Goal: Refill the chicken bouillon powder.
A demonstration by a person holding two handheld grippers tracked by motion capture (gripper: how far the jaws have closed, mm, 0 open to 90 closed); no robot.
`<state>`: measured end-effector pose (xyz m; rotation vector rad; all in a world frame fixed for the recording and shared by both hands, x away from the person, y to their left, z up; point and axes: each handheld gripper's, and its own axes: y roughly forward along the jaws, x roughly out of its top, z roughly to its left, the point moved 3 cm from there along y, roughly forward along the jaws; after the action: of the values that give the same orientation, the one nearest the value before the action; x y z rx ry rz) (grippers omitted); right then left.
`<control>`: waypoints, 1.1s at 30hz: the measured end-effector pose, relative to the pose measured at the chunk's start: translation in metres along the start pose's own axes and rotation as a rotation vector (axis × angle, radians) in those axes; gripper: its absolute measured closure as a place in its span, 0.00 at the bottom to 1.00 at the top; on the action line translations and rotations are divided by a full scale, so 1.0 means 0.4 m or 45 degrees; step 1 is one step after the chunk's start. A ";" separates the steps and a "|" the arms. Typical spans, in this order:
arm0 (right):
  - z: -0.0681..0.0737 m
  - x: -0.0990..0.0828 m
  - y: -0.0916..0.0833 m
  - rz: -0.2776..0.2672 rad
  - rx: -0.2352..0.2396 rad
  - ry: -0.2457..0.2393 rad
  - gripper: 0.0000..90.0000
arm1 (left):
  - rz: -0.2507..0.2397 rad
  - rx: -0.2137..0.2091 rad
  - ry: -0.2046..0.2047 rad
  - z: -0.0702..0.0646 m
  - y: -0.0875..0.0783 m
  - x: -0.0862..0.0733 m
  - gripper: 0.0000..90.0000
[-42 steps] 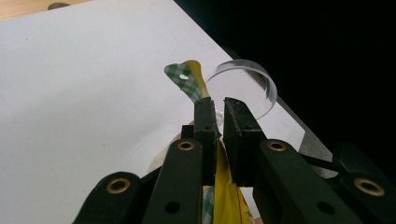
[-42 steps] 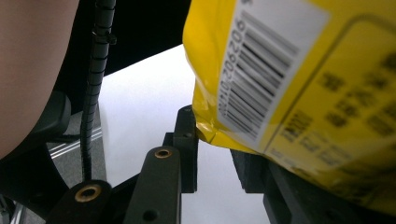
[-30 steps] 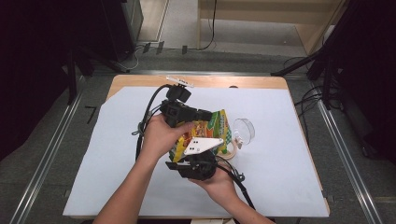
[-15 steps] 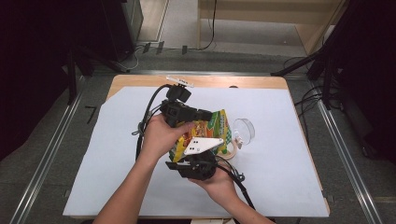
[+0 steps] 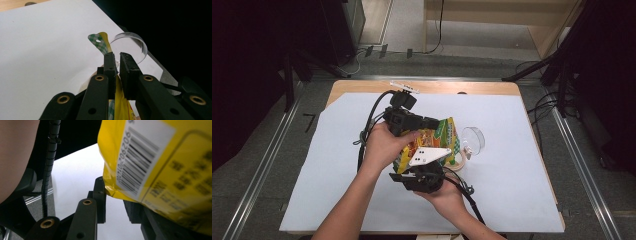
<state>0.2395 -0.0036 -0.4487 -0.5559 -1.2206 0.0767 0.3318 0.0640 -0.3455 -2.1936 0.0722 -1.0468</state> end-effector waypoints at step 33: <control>-0.003 0.001 0.000 -0.003 0.000 -0.010 0.83 | -0.011 -0.001 0.013 -0.006 -0.005 0.001 0.93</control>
<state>0.2406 -0.0041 -0.4487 -0.5546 -1.2286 0.0773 0.3300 0.0641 -0.3431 -2.1910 0.0673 -1.0630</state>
